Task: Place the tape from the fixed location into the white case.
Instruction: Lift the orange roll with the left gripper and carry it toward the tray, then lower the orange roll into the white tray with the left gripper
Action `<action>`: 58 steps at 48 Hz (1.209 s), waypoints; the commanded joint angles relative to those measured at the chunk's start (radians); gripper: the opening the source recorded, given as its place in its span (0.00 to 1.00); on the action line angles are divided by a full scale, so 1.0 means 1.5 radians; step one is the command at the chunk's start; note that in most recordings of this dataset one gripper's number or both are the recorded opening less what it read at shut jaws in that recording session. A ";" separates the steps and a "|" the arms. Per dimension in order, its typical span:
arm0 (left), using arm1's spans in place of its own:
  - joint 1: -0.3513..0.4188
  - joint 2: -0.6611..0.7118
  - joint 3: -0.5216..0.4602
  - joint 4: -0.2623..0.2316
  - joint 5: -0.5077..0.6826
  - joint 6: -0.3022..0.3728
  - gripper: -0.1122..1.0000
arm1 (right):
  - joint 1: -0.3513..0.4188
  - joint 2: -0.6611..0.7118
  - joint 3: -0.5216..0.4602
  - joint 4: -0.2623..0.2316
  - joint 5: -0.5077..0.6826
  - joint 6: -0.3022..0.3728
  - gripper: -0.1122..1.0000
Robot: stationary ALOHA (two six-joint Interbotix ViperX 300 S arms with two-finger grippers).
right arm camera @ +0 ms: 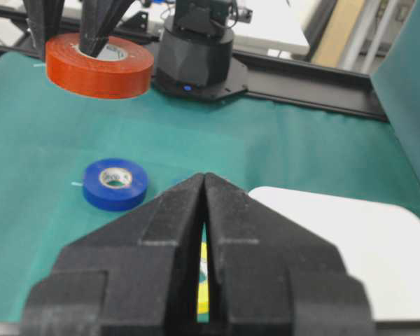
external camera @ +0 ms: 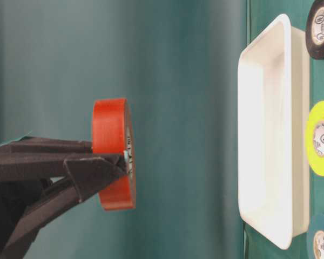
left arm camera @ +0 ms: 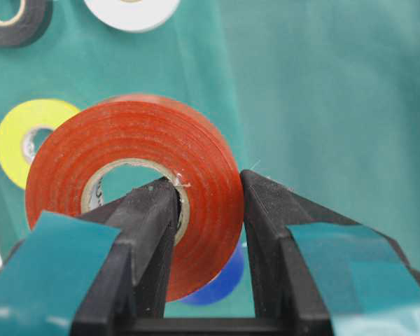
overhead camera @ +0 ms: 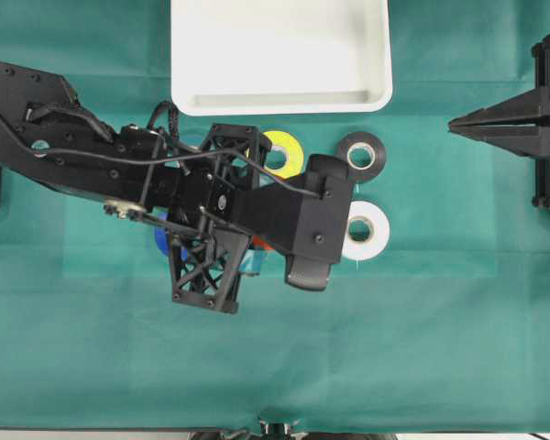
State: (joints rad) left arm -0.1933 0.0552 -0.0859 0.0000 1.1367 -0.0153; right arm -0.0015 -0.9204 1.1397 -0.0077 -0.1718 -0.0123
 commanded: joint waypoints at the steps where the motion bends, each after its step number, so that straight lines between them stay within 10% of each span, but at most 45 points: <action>1: 0.012 -0.027 -0.014 0.001 -0.003 0.001 0.32 | 0.000 0.004 -0.018 0.000 -0.003 -0.001 0.10; 58: 0.262 -0.057 0.019 0.001 -0.002 0.037 0.32 | -0.001 0.004 -0.018 -0.007 0.003 -0.002 0.10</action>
State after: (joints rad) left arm 0.1948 0.0107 -0.0445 0.0000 1.1367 0.0383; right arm -0.0015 -0.9204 1.1397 -0.0153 -0.1626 -0.0153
